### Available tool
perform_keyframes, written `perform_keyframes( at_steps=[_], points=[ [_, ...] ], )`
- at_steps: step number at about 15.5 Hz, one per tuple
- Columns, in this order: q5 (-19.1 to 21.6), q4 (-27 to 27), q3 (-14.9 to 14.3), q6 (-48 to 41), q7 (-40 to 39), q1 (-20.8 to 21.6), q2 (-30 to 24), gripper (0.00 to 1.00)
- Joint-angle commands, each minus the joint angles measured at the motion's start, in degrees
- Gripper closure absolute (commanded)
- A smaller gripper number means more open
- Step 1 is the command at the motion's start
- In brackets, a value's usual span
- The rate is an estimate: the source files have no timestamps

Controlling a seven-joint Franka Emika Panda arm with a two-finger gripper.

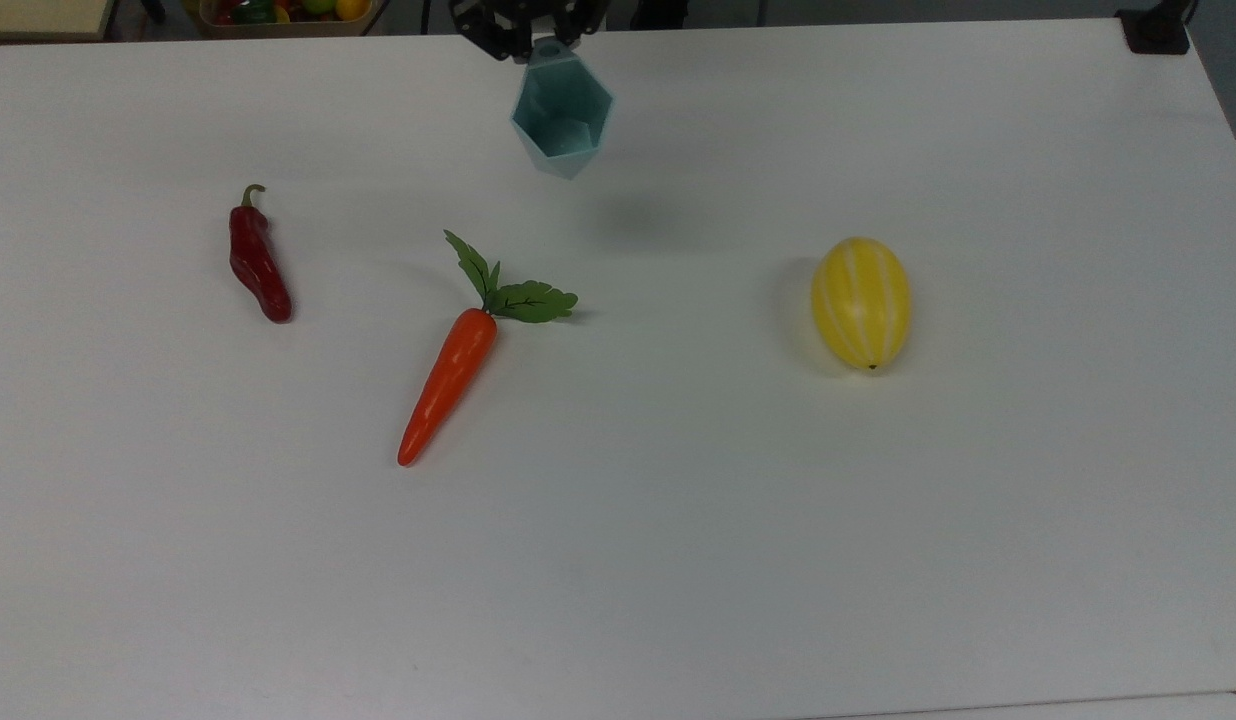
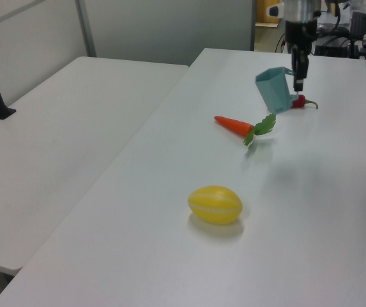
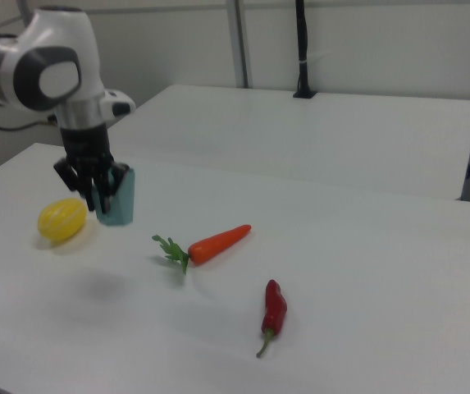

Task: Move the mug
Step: 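Lift the teal mug and carry it toward the carrot leaves, then lower the teal mug onto the table beside the carrot leaves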

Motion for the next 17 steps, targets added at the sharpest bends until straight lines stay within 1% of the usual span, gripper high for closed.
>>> perform_keyframes(
  at_steps=[1, 6, 10, 15, 17],
  points=[
    [0.67, -8.56, -2.37, 2.56, -2.75, 0.63, -4.03, 1.00],
    [-0.91, -17.44, -2.37, 11.51, -2.75, 0.02, -4.03, 0.98],
    [-1.88, -21.31, -2.37, 18.72, -2.40, -0.16, -2.71, 0.97],
    [-1.88, -29.74, -2.37, 34.09, -1.25, -0.78, -2.89, 0.97],
    [-1.80, -32.30, -2.37, 39.98, -0.90, -0.78, -2.63, 0.96]
  ],
)
